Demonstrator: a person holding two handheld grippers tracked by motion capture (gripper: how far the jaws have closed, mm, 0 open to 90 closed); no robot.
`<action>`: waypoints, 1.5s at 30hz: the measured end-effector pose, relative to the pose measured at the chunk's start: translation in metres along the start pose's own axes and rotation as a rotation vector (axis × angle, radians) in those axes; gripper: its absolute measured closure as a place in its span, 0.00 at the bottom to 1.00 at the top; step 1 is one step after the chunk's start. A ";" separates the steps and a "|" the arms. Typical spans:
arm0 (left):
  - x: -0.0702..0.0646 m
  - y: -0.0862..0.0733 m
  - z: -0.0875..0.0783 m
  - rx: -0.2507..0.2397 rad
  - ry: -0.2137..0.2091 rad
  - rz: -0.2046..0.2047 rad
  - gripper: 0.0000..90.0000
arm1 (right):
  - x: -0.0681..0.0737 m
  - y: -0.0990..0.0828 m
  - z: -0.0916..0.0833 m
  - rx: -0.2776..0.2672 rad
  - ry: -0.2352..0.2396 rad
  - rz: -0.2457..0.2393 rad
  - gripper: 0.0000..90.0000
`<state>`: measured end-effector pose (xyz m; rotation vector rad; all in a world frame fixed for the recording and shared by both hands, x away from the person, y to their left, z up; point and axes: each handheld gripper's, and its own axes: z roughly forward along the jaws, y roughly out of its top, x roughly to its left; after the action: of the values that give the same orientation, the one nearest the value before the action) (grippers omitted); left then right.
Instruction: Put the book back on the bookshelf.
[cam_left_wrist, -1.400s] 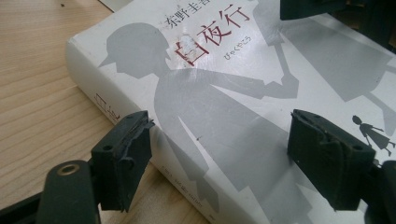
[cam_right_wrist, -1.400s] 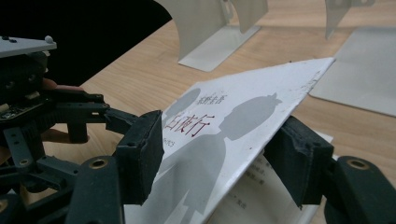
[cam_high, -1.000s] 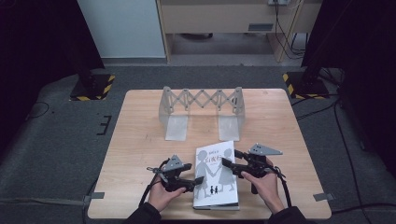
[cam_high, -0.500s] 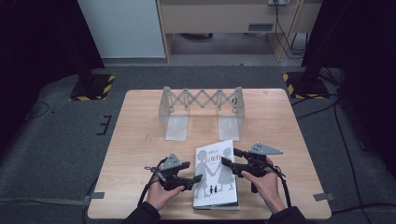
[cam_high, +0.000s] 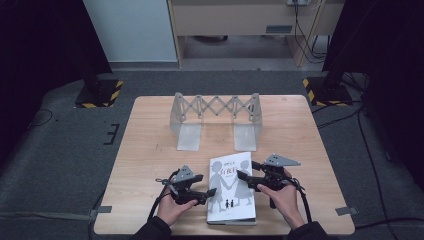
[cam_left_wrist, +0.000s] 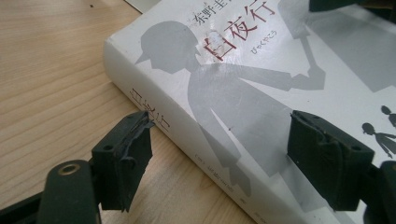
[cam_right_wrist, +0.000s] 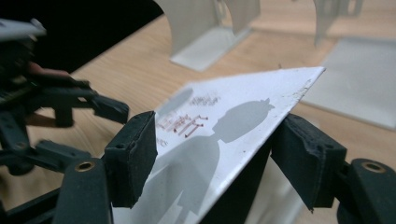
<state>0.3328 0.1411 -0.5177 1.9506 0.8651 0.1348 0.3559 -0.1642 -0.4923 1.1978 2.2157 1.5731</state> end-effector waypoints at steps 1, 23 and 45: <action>0.000 0.000 0.000 0.003 0.001 0.001 0.24 | -0.001 -0.003 0.001 0.015 -0.009 0.004 0.34; 0.013 -0.002 -0.008 0.021 0.107 0.015 0.29 | 0.013 -0.008 -0.008 0.012 -0.010 0.008 0.35; 0.015 -0.001 -0.007 -0.027 0.034 -0.061 0.26 | -0.001 -0.008 0.006 0.100 0.111 0.139 0.59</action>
<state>0.3404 0.1562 -0.5189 1.8998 0.9393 0.1432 0.3553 -0.1615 -0.5021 1.3509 2.3521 1.6345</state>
